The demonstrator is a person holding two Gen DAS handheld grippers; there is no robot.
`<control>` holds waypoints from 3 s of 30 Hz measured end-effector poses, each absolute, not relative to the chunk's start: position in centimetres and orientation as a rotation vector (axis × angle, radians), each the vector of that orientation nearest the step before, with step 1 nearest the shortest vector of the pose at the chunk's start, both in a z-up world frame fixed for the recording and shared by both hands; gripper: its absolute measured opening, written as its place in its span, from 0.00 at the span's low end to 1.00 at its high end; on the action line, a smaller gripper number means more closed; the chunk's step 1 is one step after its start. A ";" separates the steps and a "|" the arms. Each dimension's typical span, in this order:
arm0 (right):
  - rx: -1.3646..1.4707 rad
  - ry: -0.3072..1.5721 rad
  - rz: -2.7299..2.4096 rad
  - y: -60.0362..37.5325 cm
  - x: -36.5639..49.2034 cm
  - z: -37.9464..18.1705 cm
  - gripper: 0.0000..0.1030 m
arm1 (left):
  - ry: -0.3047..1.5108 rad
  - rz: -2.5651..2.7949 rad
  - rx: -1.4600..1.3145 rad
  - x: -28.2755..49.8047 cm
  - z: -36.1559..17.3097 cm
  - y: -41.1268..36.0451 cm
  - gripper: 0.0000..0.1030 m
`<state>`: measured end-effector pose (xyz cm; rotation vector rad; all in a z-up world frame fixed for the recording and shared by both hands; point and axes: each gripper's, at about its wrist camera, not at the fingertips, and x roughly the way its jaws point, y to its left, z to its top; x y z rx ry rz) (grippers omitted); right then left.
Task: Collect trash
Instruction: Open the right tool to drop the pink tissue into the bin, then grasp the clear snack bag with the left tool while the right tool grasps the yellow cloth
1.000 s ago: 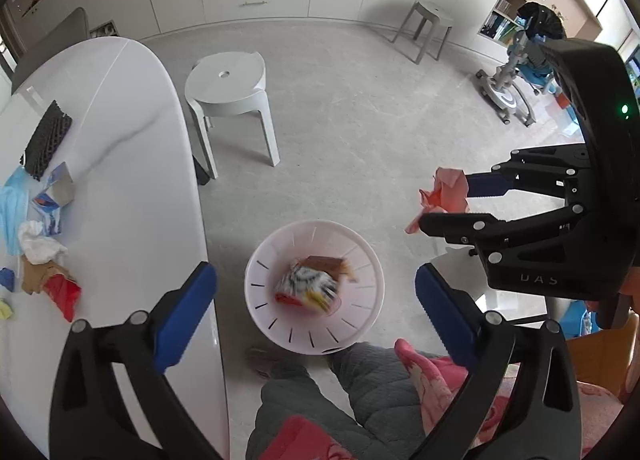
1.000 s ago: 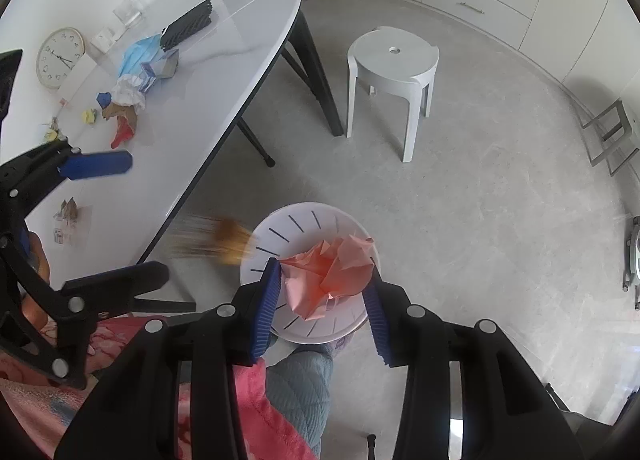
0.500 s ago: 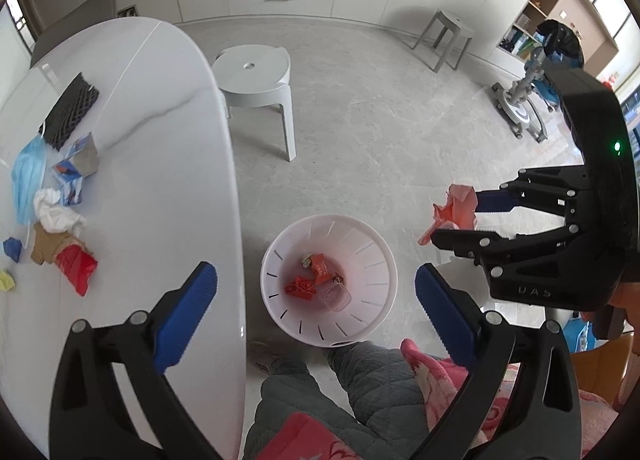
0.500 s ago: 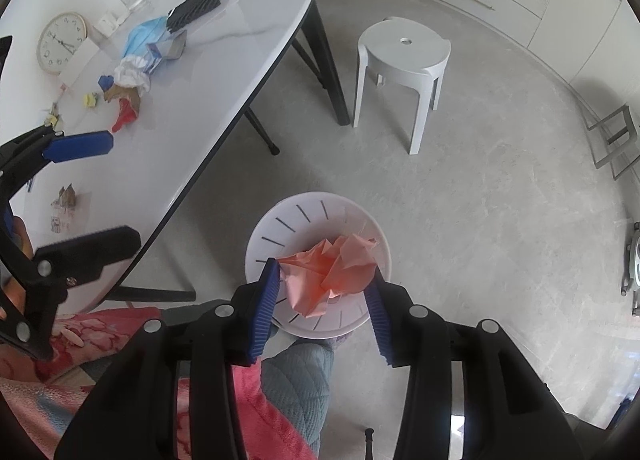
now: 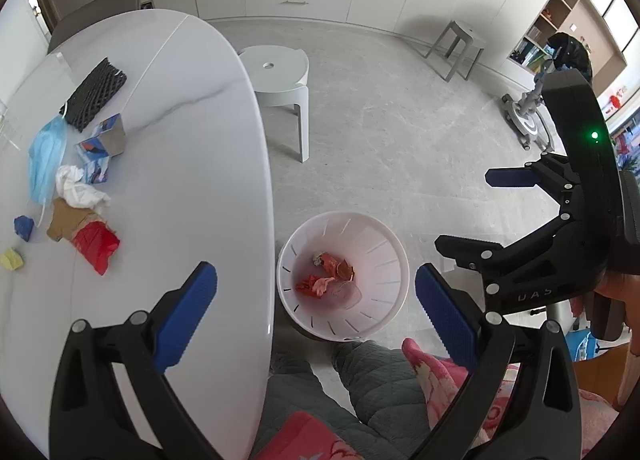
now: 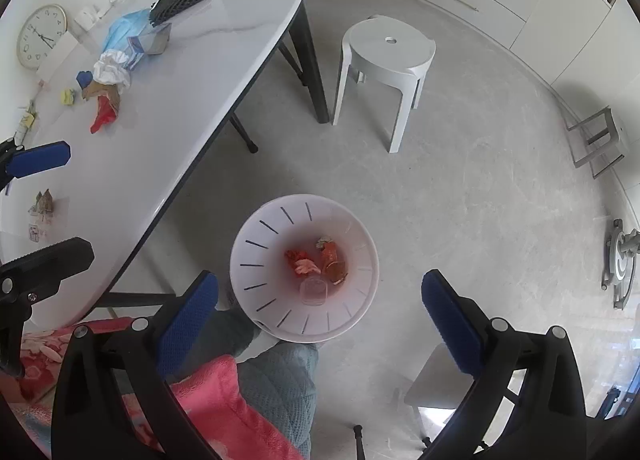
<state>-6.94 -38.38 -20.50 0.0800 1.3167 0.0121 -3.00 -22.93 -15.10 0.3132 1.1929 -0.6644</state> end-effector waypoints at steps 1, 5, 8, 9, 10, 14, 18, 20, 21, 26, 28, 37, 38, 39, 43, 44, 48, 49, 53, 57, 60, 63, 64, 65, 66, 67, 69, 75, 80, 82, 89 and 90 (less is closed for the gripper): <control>0.076 1.317 0.012 -38.2 -6.8 -20.5 0.98 | 1.194 -0.660 0.310 -2.9 -15.1 -22.7 0.92; 0.068 1.317 0.019 -37.4 -6.4 -20.4 0.98 | 1.193 -0.643 0.294 -2.6 -15.1 -21.6 0.92; 0.066 1.310 0.039 -36.7 -6.0 -20.1 0.98 | 1.189 -0.618 0.271 -2.2 -15.0 -20.4 0.92; 0.063 1.307 0.049 -36.3 -5.7 -20.0 0.98 | 1.189 -0.610 0.263 -2.0 -15.0 -20.0 0.92; 0.061 1.305 0.055 -36.0 -5.5 -19.9 0.98 | 1.187 -0.595 0.248 -1.7 -14.9 -19.4 0.92; 0.046 1.291 0.095 -34.2 -4.1 -19.3 0.98 | 1.185 -0.542 0.199 -0.7 -14.8 -17.0 0.92; 0.027 1.258 0.142 -32.1 -2.5 -18.2 0.98 | 1.185 -0.480 0.150 0.1 -14.8 -14.2 0.92; 0.025 1.248 0.166 -31.3 -1.9 -17.9 0.98 | 1.185 -0.456 0.130 0.3 -14.9 -12.9 0.92; 0.024 1.243 0.180 -30.8 -1.6 -17.7 0.98 | 1.183 -0.439 0.122 0.3 -14.9 -12.3 0.92; -0.020 1.241 0.279 -27.6 -0.2 -17.5 0.98 | 1.185 -0.337 0.076 -0.5 -15.2 -8.7 0.92; -0.044 1.246 0.310 -26.3 0.3 -17.6 0.98 | 1.188 -0.290 0.054 -1.0 -15.3 -7.3 0.92; -0.129 1.265 0.484 -20.5 1.6 -18.1 0.98 | 1.202 0.030 -0.078 -4.1 -16.7 1.8 0.92; -0.137 1.265 0.499 -19.9 1.7 -18.1 0.98 | 1.221 0.088 -0.152 -4.4 -17.1 3.5 0.92; -0.143 1.265 0.512 -19.5 1.9 -18.0 0.98 | 1.229 0.128 -0.198 -4.6 -17.3 4.4 0.92; -0.162 1.262 0.561 -17.6 2.3 -18.0 0.98 | 1.245 0.365 -0.496 -5.3 -18.1 9.2 0.92; -0.166 1.264 0.572 -17.2 2.4 -18.0 0.98 | 1.246 0.405 -0.546 -5.3 -18.3 9.8 0.92; -0.182 1.265 0.593 -16.5 2.7 -18.1 0.98 | 1.250 0.529 -0.677 -4.4 -19.4 11.0 0.92; -0.180 1.264 0.593 -16.4 2.9 -18.0 0.98 | 1.246 0.555 -0.687 -4.2 -19.6 11.0 0.92; -0.160 1.252 0.590 -15.9 4.0 -17.7 0.98 | 1.255 0.671 -0.748 -2.5 -21.1 11.0 0.91; -0.137 1.236 0.574 -15.8 5.2 -17.0 0.98 | 1.266 0.756 -0.800 -1.3 -22.6 11.4 0.78; -0.128 1.230 0.565 -15.7 5.8 -16.7 0.98 | 1.311 0.768 -0.844 -1.3 -24.1 11.6 0.66; -0.131 1.232 0.560 -15.4 6.0 -16.6 0.98 | 1.348 0.777 -0.886 -1.5 -25.2 11.7 0.53; -0.134 1.233 0.561 -15.3 6.0 -16.6 0.98 | 1.343 0.777 -0.890 -1.5 -25.2 11.6 0.52; -0.137 1.234 0.561 -15.2 6.0 -16.7 0.98 | 1.330 0.769 -0.888 -1.5 -25.0 11.6 0.47; -0.139 1.236 0.563 -15.2 6.0 -16.8 0.98 | 1.320 0.753 -0.885 -1.4 -24.9 11.6 0.41; -0.140 1.239 0.565 -15.1 5.9 -16.9 0.98 | 1.314 0.740 -0.883 -1.3 -24.8 11.6 0.40; -0.144 1.245 0.570 -14.9 5.8 -17.2 0.98 | 1.310 0.712 -0.864 -1.2 -24.6 11.5 0.36; -0.167 1.232 0.589 -13.9 5.4 -17.1 0.98 | 1.300 0.651 -0.777 -0.9 -23.9 10.6 0.26; -0.181 1.206 0.582 -13.2 5.8 -16.6 0.98 | 1.295 0.589 -0.701 -0.6 -22.4 10.0 0.24; -0.185 1.192 0.582 -12.6 6.3 -16.2 0.98 | 1.293 0.546 -0.667 0.1 -21.8 9.9 0.24; -0.228 1.117 0.637 -6.5 10.0 -14.4 0.98 | 1.241 0.426 -0.549 0.7 -18.4 12.3 0.24; -0.230 1.118 0.644 -5.6 10.7 -14.4 0.98 | 1.238 0.417 -0.551 1.5 -18.1 13.2 0.24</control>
